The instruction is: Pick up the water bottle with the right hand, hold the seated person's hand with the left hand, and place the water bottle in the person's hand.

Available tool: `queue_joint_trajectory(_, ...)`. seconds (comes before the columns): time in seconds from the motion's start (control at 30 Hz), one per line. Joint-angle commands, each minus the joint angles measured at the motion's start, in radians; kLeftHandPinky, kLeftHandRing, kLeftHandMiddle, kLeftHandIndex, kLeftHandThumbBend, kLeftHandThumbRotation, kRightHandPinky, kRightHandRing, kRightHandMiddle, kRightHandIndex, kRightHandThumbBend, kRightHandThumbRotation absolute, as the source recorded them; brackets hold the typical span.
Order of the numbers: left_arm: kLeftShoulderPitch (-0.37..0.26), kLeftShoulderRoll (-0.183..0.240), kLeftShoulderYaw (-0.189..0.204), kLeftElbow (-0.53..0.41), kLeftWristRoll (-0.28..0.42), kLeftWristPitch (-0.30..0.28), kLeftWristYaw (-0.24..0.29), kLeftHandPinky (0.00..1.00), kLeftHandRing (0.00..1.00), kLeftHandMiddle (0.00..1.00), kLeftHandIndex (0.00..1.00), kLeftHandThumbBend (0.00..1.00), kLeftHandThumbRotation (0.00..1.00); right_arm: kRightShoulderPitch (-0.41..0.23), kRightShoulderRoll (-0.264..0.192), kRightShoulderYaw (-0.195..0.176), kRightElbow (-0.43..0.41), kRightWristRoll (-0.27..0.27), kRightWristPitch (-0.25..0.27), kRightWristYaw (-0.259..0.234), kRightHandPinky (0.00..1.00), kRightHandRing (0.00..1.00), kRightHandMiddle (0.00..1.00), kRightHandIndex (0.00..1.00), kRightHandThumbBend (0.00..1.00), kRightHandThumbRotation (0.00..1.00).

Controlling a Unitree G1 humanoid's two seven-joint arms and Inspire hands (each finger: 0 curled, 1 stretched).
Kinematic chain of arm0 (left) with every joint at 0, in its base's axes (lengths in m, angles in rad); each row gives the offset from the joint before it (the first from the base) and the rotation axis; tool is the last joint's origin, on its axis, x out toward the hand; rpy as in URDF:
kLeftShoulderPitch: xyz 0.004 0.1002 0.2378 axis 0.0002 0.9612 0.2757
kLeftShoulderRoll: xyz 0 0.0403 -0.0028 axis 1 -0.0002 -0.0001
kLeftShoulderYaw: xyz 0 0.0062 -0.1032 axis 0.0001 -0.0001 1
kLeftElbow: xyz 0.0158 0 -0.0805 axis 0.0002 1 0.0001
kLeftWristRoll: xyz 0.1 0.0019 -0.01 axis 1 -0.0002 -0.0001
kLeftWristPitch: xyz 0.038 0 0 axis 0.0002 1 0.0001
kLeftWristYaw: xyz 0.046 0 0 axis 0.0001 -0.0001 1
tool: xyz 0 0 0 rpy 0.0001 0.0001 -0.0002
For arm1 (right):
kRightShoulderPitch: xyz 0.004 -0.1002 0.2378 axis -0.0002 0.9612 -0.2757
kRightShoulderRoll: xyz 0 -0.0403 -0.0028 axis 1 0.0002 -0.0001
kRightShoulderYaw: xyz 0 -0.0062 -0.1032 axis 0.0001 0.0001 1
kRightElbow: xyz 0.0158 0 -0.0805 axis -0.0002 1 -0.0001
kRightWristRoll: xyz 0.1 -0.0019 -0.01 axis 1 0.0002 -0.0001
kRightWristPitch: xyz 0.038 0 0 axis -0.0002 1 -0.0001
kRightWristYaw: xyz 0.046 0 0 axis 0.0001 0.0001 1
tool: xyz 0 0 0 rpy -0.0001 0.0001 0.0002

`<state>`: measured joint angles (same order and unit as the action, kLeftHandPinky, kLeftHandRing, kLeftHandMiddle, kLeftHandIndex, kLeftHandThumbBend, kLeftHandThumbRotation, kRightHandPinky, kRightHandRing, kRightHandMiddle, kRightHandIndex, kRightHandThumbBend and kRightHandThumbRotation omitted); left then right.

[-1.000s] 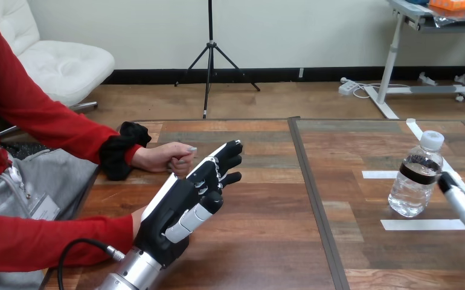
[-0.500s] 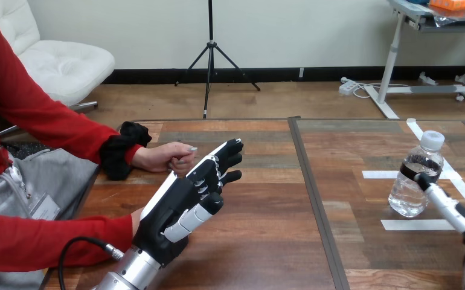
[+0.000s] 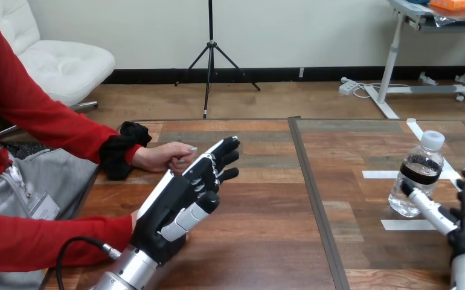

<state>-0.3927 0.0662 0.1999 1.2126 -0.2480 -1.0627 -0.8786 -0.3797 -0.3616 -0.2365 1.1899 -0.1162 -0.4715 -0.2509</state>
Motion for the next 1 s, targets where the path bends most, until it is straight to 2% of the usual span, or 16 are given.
queue_joint_trajectory(0.0, -0.019, 0.018, 0.016, -0.051, -0.021, -0.025, 0.000, 0.90, 0.96, 0.97, 0.92, 1.00, 0.78, -0.099, -0.041, 0.019, 0.014, -0.004, 0.014, 0.007, 0.90, 0.97, 0.97, 0.99, 1.00, 0.50)
queue_joint_trajectory(0.43, -0.015, 0.020, 0.023, -0.059, -0.038, -0.030, -0.020, 0.90, 0.96, 0.97, 0.92, 1.00, 0.78, -0.134, -0.046, 0.043, 0.041, -0.006, 0.051, 0.010, 0.86, 0.94, 0.95, 0.97, 1.00, 0.49)
queue_joint_trajectory(0.97, 0.001, 0.018, 0.029, -0.085, -0.044, -0.055, -0.002, 0.88, 0.94, 0.96, 0.92, 1.00, 0.78, -0.175, -0.064, 0.077, 0.077, -0.031, 0.095, 0.027, 0.86, 0.93, 0.94, 0.97, 1.00, 0.51)
